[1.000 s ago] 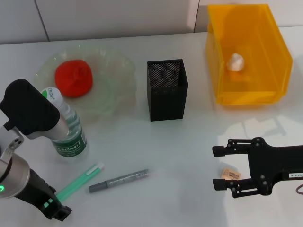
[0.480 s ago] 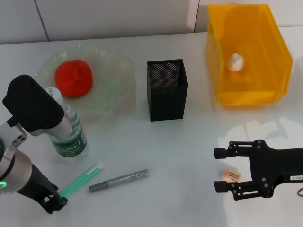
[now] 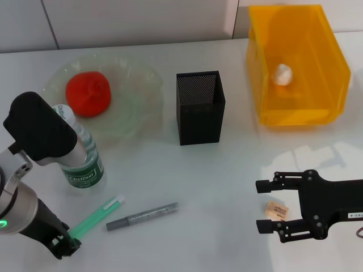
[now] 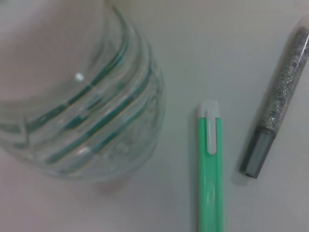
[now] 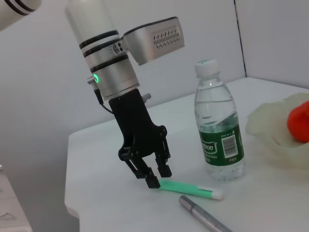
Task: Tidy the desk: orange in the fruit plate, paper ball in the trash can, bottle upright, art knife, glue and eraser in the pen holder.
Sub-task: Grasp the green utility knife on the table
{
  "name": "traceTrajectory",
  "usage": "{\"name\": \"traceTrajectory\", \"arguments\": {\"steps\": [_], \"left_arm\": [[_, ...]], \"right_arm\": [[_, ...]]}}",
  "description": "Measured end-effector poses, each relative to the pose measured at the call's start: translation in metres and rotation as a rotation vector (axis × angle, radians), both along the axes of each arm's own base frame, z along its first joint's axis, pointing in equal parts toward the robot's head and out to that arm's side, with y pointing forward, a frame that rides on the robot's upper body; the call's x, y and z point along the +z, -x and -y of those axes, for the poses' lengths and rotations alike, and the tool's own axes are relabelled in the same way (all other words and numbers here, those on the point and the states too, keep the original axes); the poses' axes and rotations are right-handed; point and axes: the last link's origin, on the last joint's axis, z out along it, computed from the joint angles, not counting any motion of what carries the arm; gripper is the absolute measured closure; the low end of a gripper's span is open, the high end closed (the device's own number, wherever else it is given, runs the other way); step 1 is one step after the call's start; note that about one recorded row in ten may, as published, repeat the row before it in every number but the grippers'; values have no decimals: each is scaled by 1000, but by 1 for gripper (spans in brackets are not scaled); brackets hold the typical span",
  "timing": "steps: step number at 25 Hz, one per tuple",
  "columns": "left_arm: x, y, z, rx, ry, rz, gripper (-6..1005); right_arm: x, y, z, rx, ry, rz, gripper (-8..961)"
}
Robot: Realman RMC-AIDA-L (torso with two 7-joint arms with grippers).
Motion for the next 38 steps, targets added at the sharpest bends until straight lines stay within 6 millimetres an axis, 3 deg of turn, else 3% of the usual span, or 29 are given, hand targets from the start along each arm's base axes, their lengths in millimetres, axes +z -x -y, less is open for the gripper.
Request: {"name": "traceTrajectory", "arguments": {"steps": [6, 10, 23, 38], "left_arm": [[0, 1, 0, 10, 3, -5, 760], [-1, 2, 0, 13, 5, -7, 546], [-4, 5, -2, 17, 18, -14, 554], [-8, 2, -4, -22, 27, -16, 667]], "right_arm": [[0, 0, 0, 0, 1, -1, 175], [0, 0, 0, 1, 2, -1, 175], [0, 0, 0, 1, 3, -2, 176], [0, -1, 3, -9, 7, -6, 176]]}}
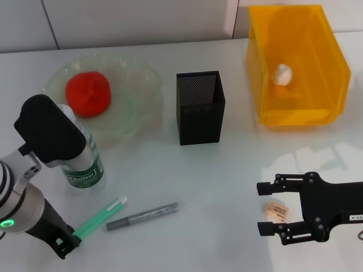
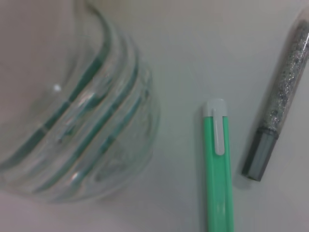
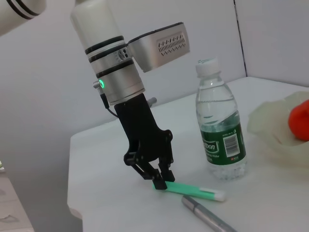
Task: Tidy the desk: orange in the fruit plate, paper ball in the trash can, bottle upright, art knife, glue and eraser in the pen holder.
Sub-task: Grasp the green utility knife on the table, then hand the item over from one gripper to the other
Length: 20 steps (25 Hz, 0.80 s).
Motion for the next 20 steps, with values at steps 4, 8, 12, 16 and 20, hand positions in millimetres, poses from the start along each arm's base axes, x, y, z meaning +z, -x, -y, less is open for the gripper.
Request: {"name": "traceTrajectory", "arguments": {"steps": [4, 8, 12, 16, 20], "left_arm": [[0, 0, 1, -3, 4, 0, 724], [1, 0, 2, -5, 2, 0, 826], [8, -9, 6, -28, -3, 5, 825], [18, -14, 9, -41, -23, 16, 825], [27, -22, 15, -66, -30, 47, 826]], "right_arm": [[0, -1, 1, -3, 2, -2, 176], [0, 0, 3, -4, 4, -9, 176], [6, -1, 4, -14, -16, -39, 176], [11, -1, 5, -22, -43, -63, 176], [16, 1, 4, -28, -86, -112, 176]]}}
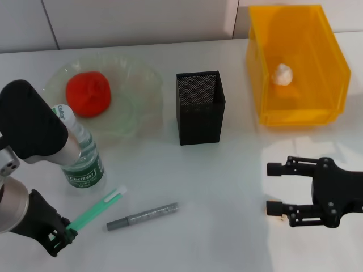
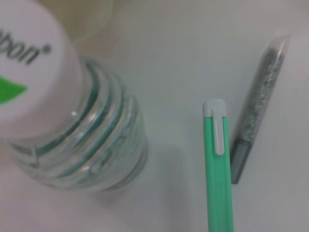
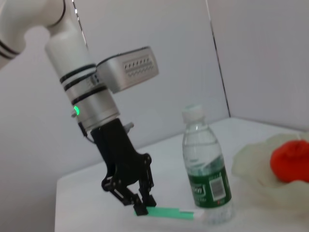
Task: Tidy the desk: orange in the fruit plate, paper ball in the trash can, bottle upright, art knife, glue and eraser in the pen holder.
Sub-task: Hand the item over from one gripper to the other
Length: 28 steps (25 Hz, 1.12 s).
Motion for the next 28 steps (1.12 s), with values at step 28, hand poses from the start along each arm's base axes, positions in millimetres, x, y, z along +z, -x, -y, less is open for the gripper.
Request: {"name": "traceTrajectory", "arguments": {"steps": [28], "left_arm": [[-23, -27, -12, -474, 25, 1006, 828]], "right_arm": [[38, 3, 30, 56, -244, -357, 177]]}}
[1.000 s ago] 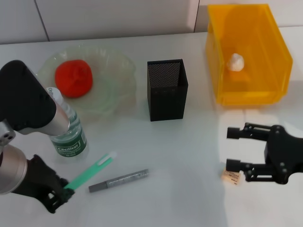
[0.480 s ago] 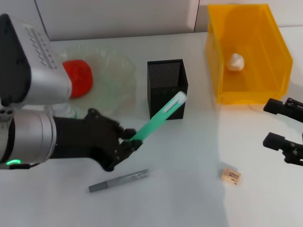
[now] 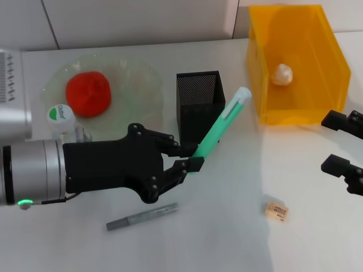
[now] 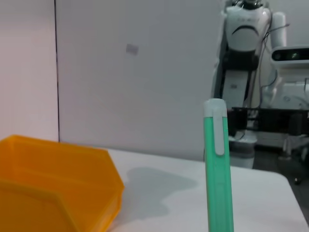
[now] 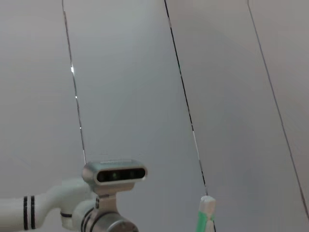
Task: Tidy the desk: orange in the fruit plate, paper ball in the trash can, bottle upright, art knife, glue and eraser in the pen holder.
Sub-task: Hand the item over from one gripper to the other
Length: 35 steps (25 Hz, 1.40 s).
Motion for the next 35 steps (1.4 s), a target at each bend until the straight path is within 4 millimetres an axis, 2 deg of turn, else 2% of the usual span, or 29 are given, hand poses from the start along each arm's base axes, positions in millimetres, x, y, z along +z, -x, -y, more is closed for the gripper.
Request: {"name": "traceTrajectory", "arguments": {"steps": [8, 14, 24, 35], "left_arm": [[-15, 12, 4, -51, 28, 49, 829], [-22, 12, 4, -76, 73, 42, 830], [-27, 7, 5, -122, 165, 56, 832], [-26, 6, 4, -130, 178, 63, 834]], "right_arm": [[-9, 11, -9, 51, 4, -34, 177], [-19, 25, -22, 112, 61, -34, 177], [-28, 36, -35, 147, 183, 19, 178], [-35, 45, -39, 187, 256, 47, 178]]}}
